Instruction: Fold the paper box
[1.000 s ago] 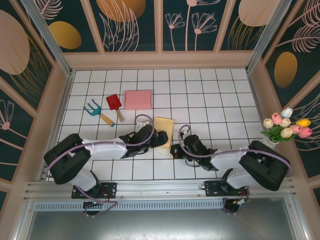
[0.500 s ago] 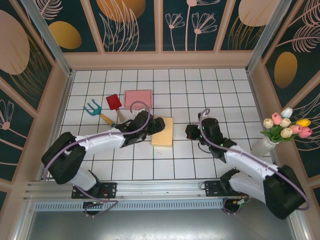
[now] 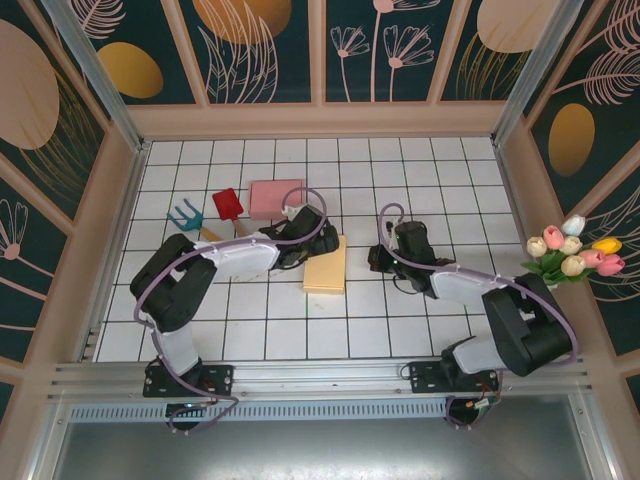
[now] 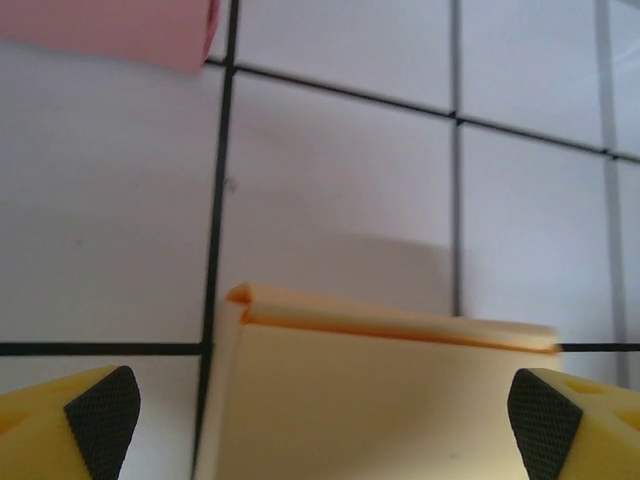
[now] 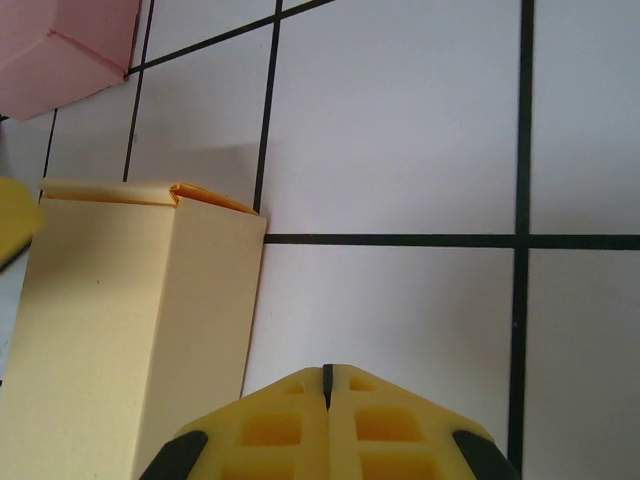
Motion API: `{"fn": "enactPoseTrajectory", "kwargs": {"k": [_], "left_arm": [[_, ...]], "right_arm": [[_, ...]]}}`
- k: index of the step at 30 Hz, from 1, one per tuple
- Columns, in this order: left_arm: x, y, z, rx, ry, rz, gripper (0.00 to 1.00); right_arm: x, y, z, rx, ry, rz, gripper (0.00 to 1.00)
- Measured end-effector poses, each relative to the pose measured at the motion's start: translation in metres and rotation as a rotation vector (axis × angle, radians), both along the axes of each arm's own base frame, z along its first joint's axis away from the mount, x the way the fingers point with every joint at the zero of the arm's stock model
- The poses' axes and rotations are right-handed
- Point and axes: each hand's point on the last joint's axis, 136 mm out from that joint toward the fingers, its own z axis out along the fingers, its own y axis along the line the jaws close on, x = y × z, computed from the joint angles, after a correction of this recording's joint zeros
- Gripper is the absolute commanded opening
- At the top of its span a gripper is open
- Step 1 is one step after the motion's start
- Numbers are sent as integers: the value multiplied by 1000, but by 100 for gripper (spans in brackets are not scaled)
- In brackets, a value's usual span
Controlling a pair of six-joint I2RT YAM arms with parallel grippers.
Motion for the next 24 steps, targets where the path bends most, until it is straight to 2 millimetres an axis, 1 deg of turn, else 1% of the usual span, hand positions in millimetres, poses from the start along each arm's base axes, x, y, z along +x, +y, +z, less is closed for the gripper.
{"fn": "enactPoseTrajectory", "kwargs": {"k": [2, 5, 8, 10, 11, 12, 13, 15, 16, 17, 18, 20, 21, 23, 24], "left_arm": [[1, -2, -6, 9, 13, -3, 95], [7, -16, 2, -25, 7, -32, 95], [15, -40, 16, -90, -4, -89, 94], [22, -66, 27, -147, -17, -147, 94], [23, -76, 30, -169, -22, -174, 92], [23, -88, 34, -190, -27, -206, 92], [20, -97, 36, -202, -30, -235, 92], [13, -104, 40, -201, -42, -268, 93], [8, -104, 43, -195, -53, -275, 94], [5, -99, 46, -183, -63, -267, 94], [0, -88, 50, -161, -73, -242, 94], [-9, -55, 64, -125, -97, -151, 94], [-15, -35, 74, -122, -112, -93, 94], [-29, -1, 92, -154, -142, 6, 93], [-37, 15, 97, -180, -150, 44, 92]], "right_arm": [[-4, -4, 5, 5, -18, -12, 4], [-3, -10, 25, 18, -85, -41, 7], [-1, -17, 57, 44, -185, -78, 11], [0, -22, 81, 63, -255, -100, 16], [-1, -24, 90, 68, -285, -105, 23], [-1, -26, 98, 70, -311, -111, 34], [-2, -28, 103, 68, -328, -113, 39], [-3, -30, 105, 46, -341, -106, 48], [-2, -31, 104, 29, -339, -99, 53], [-1, -31, 103, 12, -338, -91, 55], [0, -31, 101, -7, -329, -82, 56], [5, -29, 96, -42, -310, -63, 58], [9, -28, 93, -59, -299, -51, 58], [17, -22, 87, -85, -277, -15, 58], [21, -18, 83, -97, -266, 7, 59]]}}
